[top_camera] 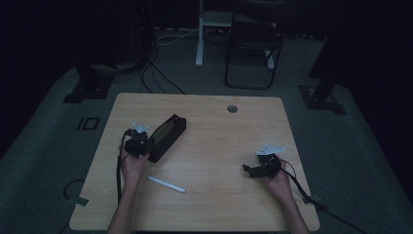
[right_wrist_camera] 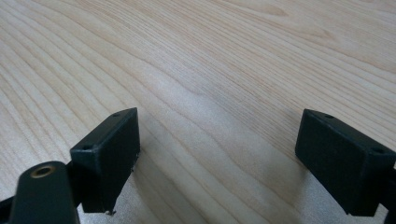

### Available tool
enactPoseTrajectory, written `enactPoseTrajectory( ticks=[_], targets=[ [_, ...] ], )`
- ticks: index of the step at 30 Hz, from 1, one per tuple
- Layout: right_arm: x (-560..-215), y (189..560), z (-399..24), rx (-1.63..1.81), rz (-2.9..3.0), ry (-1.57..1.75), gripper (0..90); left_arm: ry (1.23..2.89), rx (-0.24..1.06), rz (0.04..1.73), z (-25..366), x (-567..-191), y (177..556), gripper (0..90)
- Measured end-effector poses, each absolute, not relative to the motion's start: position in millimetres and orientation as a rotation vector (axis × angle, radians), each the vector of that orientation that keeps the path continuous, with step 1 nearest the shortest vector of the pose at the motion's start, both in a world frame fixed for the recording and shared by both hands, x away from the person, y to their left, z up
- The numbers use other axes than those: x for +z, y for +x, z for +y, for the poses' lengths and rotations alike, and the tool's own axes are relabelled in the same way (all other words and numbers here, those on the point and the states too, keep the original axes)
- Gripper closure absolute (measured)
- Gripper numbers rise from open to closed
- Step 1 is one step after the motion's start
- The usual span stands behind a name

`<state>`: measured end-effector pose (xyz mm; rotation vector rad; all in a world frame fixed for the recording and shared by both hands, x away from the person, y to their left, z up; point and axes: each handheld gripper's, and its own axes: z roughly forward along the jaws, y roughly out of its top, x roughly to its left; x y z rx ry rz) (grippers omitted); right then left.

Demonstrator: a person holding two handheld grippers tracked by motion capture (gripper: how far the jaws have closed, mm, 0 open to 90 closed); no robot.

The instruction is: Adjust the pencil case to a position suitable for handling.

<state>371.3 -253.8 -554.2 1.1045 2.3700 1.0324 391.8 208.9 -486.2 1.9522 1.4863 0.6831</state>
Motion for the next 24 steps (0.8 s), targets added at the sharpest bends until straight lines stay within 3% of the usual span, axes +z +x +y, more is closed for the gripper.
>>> enactPoseTrajectory(
  ticks=[9,18,24],
  targets=[
    [-554,371,-254,1.032,2.37,1.104,13.9,2.022,0.663,1.344,202,-485,385,78.6],
    [-554,371,-254,1.032,2.37,1.104,13.9,2.09,0.572,1.092,187,-488,366,79.8],
    [-554,371,-254,1.032,2.37,1.104,13.9,2.117,0.521,1.017,177,-489,359,79.7]
  ],
)
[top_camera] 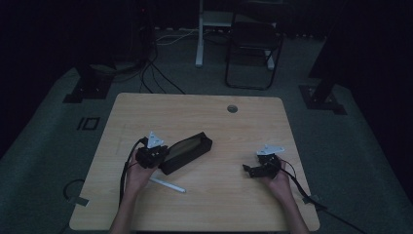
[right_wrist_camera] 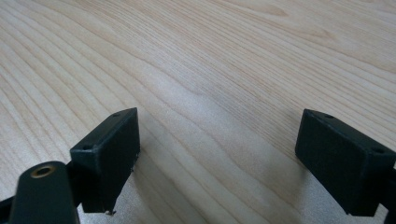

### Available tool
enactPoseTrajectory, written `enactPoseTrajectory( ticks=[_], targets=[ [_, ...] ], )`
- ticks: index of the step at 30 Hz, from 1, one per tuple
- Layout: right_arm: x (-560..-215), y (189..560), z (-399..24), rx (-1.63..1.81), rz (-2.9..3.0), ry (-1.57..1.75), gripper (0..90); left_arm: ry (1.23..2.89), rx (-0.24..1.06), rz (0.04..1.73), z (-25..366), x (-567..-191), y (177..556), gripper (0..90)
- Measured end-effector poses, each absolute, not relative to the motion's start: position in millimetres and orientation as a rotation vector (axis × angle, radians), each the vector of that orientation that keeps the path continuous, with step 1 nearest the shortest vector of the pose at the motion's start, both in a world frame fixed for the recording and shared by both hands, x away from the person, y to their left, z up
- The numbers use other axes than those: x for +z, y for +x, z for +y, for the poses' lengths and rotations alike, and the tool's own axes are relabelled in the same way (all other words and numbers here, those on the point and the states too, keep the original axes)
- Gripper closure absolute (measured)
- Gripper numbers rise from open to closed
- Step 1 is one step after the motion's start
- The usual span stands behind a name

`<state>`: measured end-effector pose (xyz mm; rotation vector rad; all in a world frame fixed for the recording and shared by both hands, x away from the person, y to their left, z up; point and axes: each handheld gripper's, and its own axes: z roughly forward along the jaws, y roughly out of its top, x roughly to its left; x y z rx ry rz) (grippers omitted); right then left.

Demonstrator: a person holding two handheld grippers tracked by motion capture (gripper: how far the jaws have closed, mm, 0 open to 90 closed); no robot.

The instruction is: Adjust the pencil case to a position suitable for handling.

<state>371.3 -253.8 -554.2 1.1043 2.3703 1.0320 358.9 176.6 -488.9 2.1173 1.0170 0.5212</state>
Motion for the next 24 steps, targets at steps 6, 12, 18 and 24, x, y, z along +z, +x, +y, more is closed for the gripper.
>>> enactPoseTrajectory(
  ticks=[6,12,18,24],
  targets=[
    [-554,371,-254,1.032,2.371,1.105,13.9,2.129,0.502,0.977,172,-490,357,79.2],
    [-554,371,-254,1.032,2.37,1.105,13.9,2.126,0.485,0.956,172,-488,355,73.2],
    [-554,371,-254,1.032,2.37,1.105,13.9,2.071,0.495,0.944,177,-477,348,51.5],
    [-554,371,-254,1.032,2.371,1.104,13.9,2.02,0.474,0.908,186,-467,339,49.9]
  ],
)
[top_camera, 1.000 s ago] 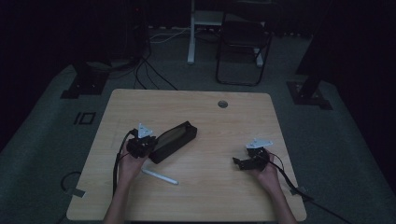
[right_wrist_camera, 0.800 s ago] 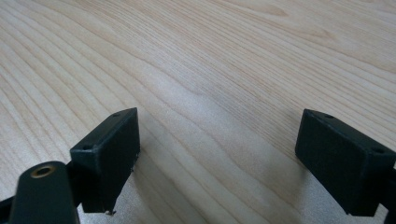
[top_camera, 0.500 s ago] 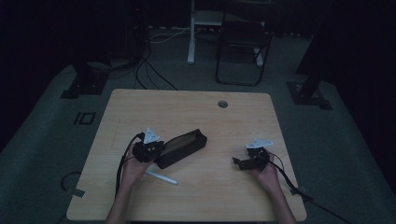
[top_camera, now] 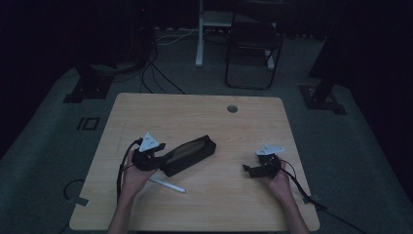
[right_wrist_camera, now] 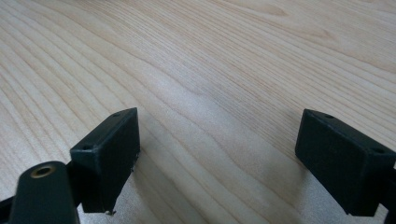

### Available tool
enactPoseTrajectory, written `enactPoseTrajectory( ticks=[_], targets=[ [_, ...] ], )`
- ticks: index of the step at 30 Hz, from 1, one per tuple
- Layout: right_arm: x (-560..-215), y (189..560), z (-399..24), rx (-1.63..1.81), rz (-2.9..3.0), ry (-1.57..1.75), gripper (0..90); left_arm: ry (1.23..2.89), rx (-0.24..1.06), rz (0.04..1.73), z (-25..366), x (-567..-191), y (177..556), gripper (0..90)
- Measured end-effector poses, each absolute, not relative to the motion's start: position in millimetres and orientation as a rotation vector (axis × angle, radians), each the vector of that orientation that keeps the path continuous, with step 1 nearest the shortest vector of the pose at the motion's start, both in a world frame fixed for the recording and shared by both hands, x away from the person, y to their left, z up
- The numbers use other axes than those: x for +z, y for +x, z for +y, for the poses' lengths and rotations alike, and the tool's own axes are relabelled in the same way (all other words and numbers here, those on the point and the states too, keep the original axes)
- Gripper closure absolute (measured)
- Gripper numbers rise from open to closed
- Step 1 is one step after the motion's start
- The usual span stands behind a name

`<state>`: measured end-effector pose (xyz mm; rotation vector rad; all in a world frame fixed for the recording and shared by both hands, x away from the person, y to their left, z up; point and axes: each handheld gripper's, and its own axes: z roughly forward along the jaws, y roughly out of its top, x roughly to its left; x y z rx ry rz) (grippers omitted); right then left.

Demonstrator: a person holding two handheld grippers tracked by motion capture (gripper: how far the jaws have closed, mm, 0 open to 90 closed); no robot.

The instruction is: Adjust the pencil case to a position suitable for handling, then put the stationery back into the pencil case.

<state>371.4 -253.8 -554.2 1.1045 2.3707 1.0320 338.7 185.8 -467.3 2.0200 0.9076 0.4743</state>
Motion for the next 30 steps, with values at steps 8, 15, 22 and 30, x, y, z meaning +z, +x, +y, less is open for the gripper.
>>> enactPoseTrajectory(
  ticks=[8,15,22,30],
  targets=[
    [-554,371,-254,1.032,2.37,1.105,13.9,2.003,0.449,0.858,191,-462,323,49.6],
    [-554,371,-254,1.032,2.371,1.105,13.9,1.976,0.412,0.858,200,-463,312,49.6],
    [-554,371,-254,1.032,2.371,1.105,13.9,1.985,0.371,0.889,204,-469,312,49.3],
    [-554,371,-254,1.032,2.37,1.105,13.9,2.005,0.378,0.901,207,-475,303,40.3]
  ],
)
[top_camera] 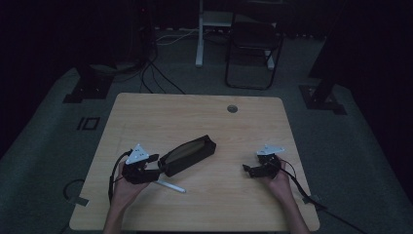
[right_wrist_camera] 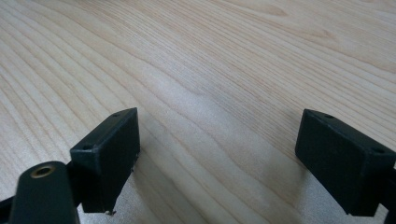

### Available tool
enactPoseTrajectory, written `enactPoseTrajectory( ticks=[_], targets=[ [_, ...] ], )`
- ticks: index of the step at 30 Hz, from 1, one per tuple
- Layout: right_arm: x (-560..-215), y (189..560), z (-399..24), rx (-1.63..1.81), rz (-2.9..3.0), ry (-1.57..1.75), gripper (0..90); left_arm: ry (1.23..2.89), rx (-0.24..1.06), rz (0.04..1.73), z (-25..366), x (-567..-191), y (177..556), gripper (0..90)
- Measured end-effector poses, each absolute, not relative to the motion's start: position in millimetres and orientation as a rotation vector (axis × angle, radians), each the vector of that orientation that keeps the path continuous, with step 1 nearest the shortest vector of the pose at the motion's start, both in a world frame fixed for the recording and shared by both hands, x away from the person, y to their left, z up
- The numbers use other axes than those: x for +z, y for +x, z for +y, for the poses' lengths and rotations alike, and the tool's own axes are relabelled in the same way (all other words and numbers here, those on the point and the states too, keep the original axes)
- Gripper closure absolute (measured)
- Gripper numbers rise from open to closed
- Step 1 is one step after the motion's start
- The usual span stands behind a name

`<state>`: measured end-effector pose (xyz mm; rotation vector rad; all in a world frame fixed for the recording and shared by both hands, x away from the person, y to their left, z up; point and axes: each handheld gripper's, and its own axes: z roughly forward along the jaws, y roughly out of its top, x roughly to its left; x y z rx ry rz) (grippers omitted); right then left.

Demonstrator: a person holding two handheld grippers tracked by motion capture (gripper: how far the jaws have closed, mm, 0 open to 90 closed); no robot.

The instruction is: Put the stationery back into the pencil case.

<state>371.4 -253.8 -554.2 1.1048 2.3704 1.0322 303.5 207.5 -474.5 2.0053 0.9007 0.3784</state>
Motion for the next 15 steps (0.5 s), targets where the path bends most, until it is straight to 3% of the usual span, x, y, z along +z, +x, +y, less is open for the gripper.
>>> enactPoseTrajectory(
  ticks=[8,15],
  targets=[
    [-554,371,-254,1.032,2.37,1.105,13.9,2.054,0.413,0.885,208,-477,295,35.5],
    [-554,371,-254,1.032,2.37,1.105,13.9,2.065,0.364,0.865,210,-483,289,33.3]
  ],
)
